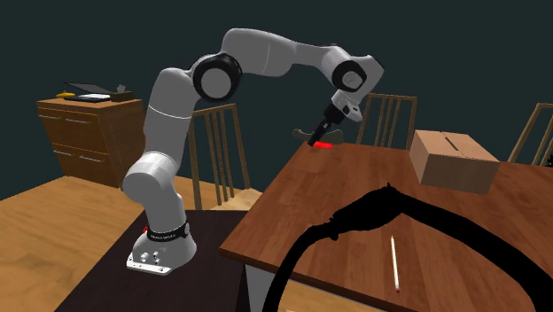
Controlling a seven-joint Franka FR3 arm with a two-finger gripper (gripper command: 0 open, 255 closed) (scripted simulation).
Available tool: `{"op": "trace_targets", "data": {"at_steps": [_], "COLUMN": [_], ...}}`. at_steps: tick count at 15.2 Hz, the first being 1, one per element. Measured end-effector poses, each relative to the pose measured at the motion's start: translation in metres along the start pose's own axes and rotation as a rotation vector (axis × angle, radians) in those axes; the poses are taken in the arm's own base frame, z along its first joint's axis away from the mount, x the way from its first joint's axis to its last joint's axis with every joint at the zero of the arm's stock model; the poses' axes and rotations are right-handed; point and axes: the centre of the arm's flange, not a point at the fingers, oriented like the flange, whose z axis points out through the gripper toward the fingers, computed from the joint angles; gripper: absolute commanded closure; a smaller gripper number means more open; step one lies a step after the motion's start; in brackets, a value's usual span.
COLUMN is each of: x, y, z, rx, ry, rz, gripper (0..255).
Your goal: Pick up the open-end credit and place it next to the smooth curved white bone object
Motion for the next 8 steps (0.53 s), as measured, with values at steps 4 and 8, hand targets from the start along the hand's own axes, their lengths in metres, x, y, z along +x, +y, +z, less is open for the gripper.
{"op": "trace_targets", "data": {"at_steps": [4,8], "x": [-0.021,-0.038], "y": [-0.05,-0.099], "z": [0.012,0.025], "rx": [0.0,0.0], "ry": [0.0,0.0], "rz": [0.0,0.0], "gripper": [255,255]}}
